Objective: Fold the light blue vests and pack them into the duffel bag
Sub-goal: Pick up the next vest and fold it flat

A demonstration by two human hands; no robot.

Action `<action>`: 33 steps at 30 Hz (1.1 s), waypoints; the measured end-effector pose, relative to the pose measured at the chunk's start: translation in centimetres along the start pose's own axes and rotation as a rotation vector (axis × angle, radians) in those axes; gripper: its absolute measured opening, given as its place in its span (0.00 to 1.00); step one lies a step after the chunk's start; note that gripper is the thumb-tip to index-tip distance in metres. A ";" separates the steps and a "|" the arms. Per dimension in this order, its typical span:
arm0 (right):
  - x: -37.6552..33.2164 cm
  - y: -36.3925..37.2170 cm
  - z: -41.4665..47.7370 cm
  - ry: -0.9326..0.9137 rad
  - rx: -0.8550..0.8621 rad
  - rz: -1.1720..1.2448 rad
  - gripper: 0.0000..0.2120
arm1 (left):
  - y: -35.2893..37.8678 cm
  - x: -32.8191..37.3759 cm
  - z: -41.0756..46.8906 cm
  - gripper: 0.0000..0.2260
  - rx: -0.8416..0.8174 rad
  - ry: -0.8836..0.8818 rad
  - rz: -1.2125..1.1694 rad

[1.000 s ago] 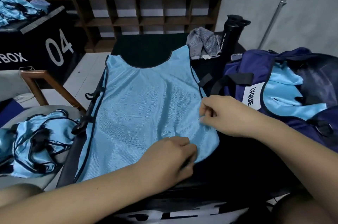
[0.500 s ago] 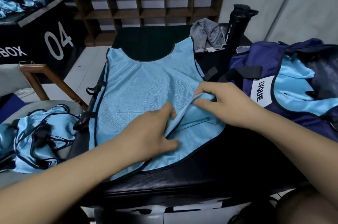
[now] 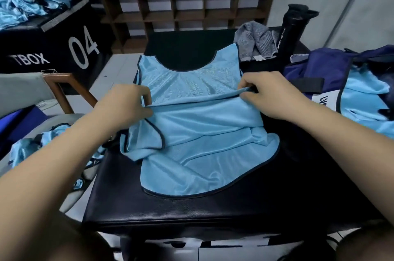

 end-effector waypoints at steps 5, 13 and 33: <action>0.3 0.0 5.7 0.046 0.061 -0.104 0.07 | -1.7 -2.2 2.9 0.06 0.227 -0.074 -0.045; 3.1 2.6 10.9 0.202 0.100 -0.129 0.11 | 1.2 -4.5 5.3 0.05 0.299 -0.126 -0.121; -1.6 1.7 -10.2 -0.108 -0.024 0.048 0.08 | 0.5 5.8 -7.4 0.13 0.040 0.290 -0.310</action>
Point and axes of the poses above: each hand's wrist, its own z-axis towards the middle knuckle, its own y-axis out of the palm, x = y × z, the point moved 9 cm from there along z, towards the middle knuckle, and after that the axes turned 3 degrees about y, right-handed, at the moved point
